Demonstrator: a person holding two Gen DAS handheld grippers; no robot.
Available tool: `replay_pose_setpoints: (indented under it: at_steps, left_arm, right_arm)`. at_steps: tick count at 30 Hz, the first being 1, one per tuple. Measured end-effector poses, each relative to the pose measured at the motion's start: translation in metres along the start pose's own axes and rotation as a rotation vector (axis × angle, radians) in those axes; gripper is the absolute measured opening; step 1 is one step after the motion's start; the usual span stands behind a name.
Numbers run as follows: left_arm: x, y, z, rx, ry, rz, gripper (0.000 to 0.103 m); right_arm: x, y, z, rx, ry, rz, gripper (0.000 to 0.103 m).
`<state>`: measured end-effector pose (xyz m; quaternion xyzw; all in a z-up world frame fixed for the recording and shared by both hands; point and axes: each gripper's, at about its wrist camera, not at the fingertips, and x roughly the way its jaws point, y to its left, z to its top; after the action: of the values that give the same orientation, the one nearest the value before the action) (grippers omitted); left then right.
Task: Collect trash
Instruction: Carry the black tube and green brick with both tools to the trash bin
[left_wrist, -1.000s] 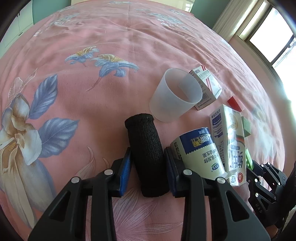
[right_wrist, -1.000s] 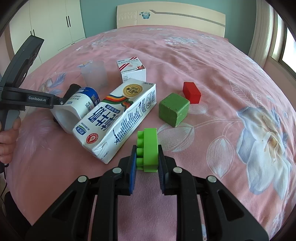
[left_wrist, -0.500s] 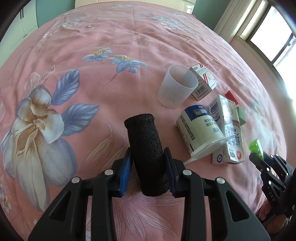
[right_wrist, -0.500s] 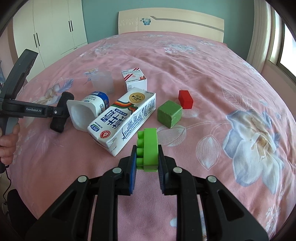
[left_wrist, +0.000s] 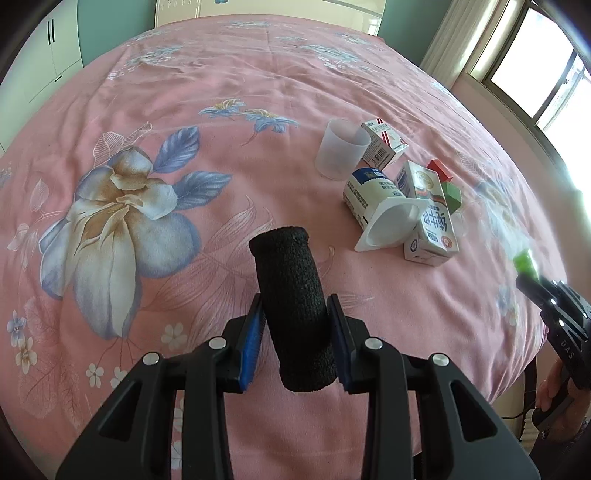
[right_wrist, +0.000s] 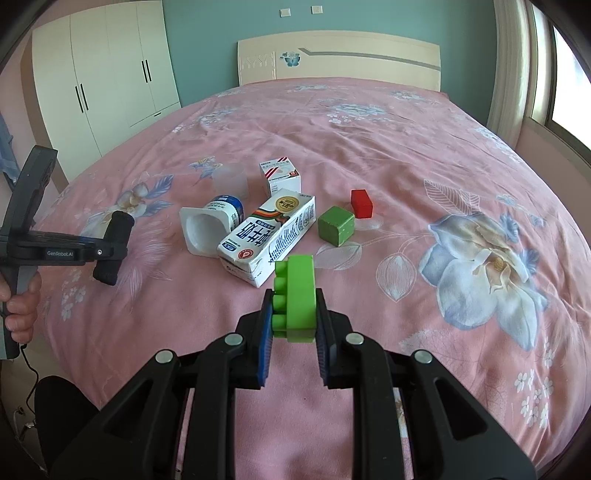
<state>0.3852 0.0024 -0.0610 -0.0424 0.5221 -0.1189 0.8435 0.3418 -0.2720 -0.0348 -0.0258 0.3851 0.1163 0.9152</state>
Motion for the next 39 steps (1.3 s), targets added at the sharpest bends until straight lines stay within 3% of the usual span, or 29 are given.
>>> replay_pose_setpoints:
  at_steps: [26, 39]
  left_arm:
    - [-0.091, -0.023, -0.131, 0.098, -0.069, -0.042, 0.037]
    - [-0.095, -0.043, -0.188, 0.155, -0.039, -0.090, 0.037]
  right_arm:
    - [-0.117, 0.037, -0.070, -0.050, -0.062, 0.042, 0.021]
    - [-0.148, 0.066, -0.126, -0.078, -0.053, 0.058, 0.021]
